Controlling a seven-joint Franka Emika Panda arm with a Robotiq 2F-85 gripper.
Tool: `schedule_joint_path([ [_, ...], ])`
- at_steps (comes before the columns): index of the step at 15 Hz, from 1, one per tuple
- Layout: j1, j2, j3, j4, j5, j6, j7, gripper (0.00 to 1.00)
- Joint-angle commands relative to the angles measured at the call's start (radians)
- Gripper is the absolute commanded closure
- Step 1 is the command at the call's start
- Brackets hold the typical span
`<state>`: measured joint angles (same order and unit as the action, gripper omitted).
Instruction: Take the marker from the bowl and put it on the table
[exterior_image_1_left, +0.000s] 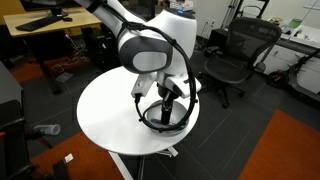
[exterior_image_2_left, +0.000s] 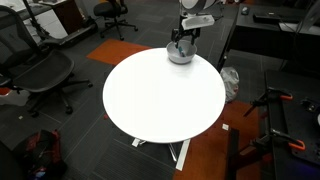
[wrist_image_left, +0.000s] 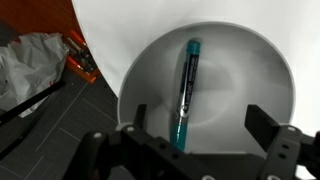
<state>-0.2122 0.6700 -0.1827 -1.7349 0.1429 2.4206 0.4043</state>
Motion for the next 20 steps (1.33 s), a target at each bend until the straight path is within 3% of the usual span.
schedule_joint_path([
  [1,0.026,0.049,-0.031,0.048,-0.001,0.008,0.035,0.00],
  [14,0.035,0.146,-0.046,0.122,0.001,0.012,0.037,0.00],
  [15,0.035,0.151,-0.046,0.126,0.000,0.012,0.036,0.25],
  [17,0.038,0.160,-0.049,0.134,-0.003,0.013,0.037,0.32],
  [20,0.038,0.169,-0.048,0.144,-0.002,0.011,0.036,0.58],
])
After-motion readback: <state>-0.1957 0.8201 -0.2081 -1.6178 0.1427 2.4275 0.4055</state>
